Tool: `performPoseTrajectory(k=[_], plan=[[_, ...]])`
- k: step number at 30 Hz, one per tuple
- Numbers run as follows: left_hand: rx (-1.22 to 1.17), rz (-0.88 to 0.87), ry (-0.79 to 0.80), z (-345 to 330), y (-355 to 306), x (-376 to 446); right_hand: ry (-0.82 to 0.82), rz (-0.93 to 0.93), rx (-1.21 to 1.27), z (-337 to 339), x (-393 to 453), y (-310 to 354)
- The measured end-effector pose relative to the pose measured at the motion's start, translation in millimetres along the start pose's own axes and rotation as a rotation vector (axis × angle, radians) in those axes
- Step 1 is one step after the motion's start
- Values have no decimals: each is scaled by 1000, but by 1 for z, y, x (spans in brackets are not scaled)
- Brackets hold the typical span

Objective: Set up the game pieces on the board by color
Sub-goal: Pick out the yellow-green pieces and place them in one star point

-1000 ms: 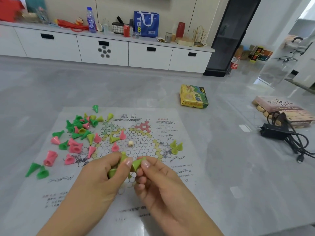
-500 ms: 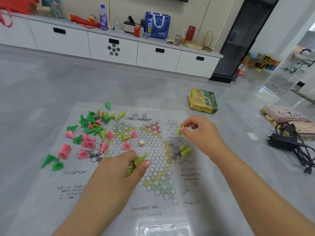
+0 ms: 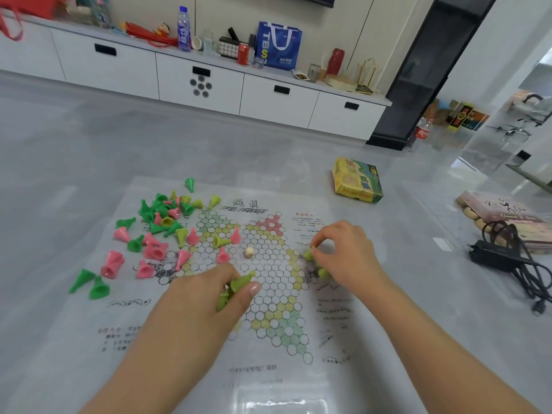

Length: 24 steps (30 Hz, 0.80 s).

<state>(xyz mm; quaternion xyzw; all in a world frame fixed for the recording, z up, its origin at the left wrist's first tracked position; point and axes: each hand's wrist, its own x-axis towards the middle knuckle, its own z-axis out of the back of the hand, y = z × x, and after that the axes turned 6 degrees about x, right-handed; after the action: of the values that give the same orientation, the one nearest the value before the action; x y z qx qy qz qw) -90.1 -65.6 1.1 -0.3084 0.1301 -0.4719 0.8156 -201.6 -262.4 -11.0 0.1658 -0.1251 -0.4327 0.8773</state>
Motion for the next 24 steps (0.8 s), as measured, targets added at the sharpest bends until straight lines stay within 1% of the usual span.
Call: performPoseTrajectory(k=[12, 16, 18, 20, 21, 23, 24], plan=[[-2, -5, 31, -7, -5, 3, -26, 28, -15, -4, -3, -4], [10, -5, 46, -7, -4, 3, 14, 17, -7, 0, -5, -4], [7, -4, 46, -7, -5, 3, -33, 26, 91, 9, -13, 3], [4, -9, 44, -6, -5, 3, -74, 51, 294, 22, -28, 20], [-6, -9, 48, -6, -6, 3, -41, 58, 429, 27, -40, 31], [-49, -9, 47, -5, -6, 3, 123, 75, 670, 33, -64, 52], [-73, -10, 45, -4, -5, 2, 206, 97, 746, 33, -74, 61]])
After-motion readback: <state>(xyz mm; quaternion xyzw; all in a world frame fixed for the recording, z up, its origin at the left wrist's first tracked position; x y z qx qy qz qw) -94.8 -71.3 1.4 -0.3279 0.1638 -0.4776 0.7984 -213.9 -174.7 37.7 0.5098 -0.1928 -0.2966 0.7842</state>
